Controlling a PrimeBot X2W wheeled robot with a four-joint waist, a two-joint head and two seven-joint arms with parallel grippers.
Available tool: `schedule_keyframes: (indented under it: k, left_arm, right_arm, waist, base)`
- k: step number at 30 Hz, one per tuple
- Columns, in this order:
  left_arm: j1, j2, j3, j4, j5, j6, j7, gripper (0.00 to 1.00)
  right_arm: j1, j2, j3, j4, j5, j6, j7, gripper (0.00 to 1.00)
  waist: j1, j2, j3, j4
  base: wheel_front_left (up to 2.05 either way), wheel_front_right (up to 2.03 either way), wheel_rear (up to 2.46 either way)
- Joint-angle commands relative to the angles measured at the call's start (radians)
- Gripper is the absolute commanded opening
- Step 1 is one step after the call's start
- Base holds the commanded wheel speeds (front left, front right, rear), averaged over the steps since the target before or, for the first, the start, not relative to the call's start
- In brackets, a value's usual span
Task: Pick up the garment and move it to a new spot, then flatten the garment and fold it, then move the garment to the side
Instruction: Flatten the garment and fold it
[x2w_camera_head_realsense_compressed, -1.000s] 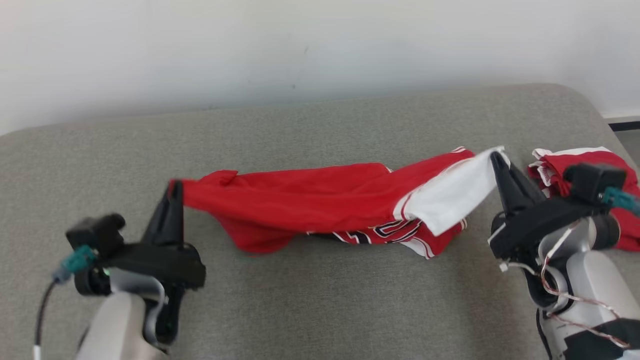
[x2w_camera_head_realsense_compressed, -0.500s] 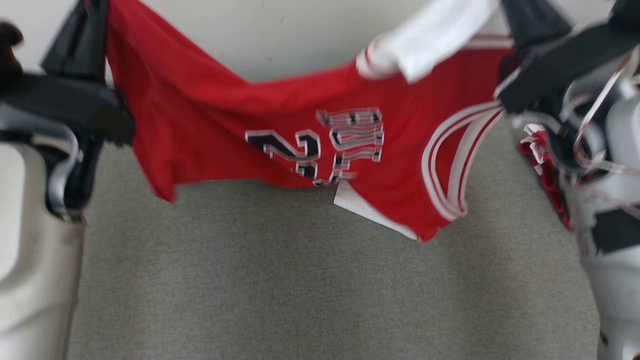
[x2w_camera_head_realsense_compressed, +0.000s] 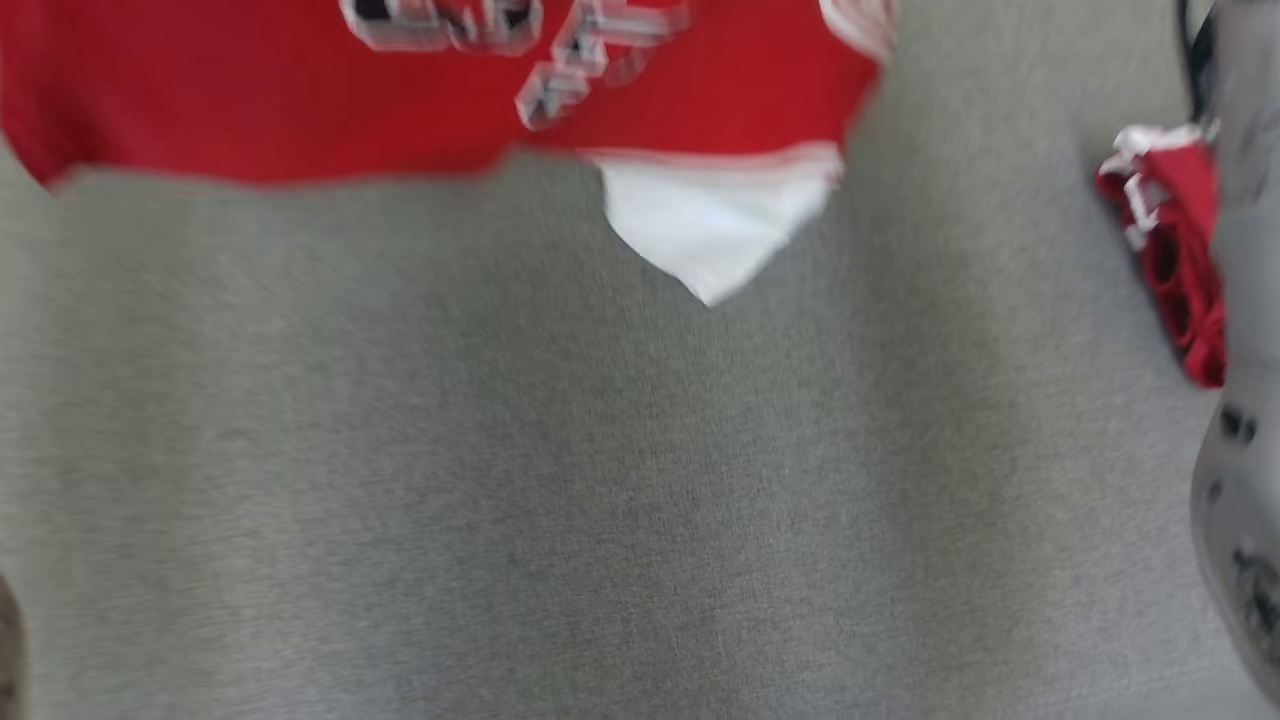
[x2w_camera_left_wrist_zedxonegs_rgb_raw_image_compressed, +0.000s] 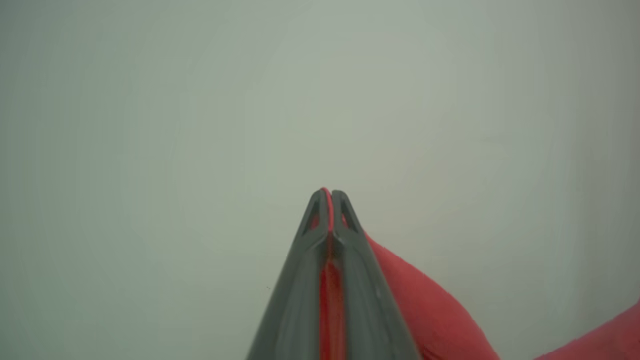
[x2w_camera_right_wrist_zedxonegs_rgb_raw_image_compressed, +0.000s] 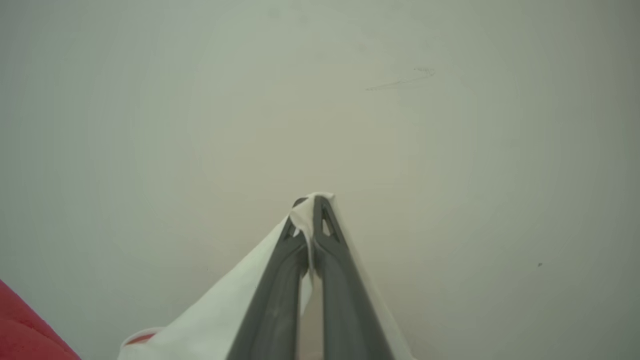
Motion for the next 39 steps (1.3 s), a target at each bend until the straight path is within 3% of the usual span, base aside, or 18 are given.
schedule_keyframes:
  k: [1,6,11,15,22,29,33,39]
  left_arm:
    - [-0.047,0.013,0.000,0.010,0.021,0.003,-0.016,0.00]
    - [-0.227,0.030,-0.006,0.017,0.076,0.021,-0.115,0.00]
    - [-0.397,0.028,-0.002,0.009,0.110,0.025,-0.198,0.00]
    - [-0.442,0.015,0.002,-0.008,0.121,0.013,-0.217,0.00]
    - [-0.290,-0.013,0.026,0.003,0.111,-0.014,-0.219,0.00]
    - [-0.059,-0.058,0.043,0.009,0.056,-0.035,-0.220,0.00]
    - [0.110,-0.082,0.041,-0.004,0.003,-0.041,-0.219,0.00]
    - [0.331,-0.095,0.010,-0.040,-0.074,-0.040,-0.219,0.00]
  right_arm:
    - [-0.048,0.008,-0.018,0.021,-0.003,-0.002,-0.026,0.00]
    - [-0.209,0.033,-0.122,0.087,-0.009,-0.002,-0.173,0.00]
    - [-0.347,0.022,-0.159,0.070,-0.048,-0.002,-0.332,0.00]
    - [-0.392,-0.004,-0.144,0.028,-0.105,-0.002,-0.387,0.00]
    - [-0.288,-0.018,-0.067,0.017,-0.135,-0.002,-0.400,0.00]
    - [-0.097,-0.096,0.109,-0.003,-0.026,-0.002,-0.355,0.00]
    - [0.072,-0.159,0.171,-0.061,0.056,-0.002,-0.264,0.00]
    - [0.329,-0.224,0.130,-0.195,0.149,-0.002,-0.112,0.00]
  waist:
    - [-0.0003,-0.0002,0.185,-0.055]
    - [-0.0003,-0.0002,0.301,-0.076]
    - [-0.0003,-0.0002,0.376,-0.074]
    - [-0.0003,-0.0002,0.411,-0.058]
    - [-0.0003,-0.0002,0.432,-0.019]
    - [-0.0003,-0.0002,0.366,0.017]
    - [-0.0003,-0.0002,0.288,0.034]
    - [-0.0003,-0.0002,0.168,0.049]
  base:
    - [0.00,0.00,0.00]
    - [0.00,0.00,0.00]
    - [0.00,0.00,0.00]
    - [0.00,0.00,0.00]
    - [0.00,0.00,0.00]
    - [0.00,0.00,0.00]
    - [0.00,0.00,0.00]
    - [0.00,0.00,0.00]
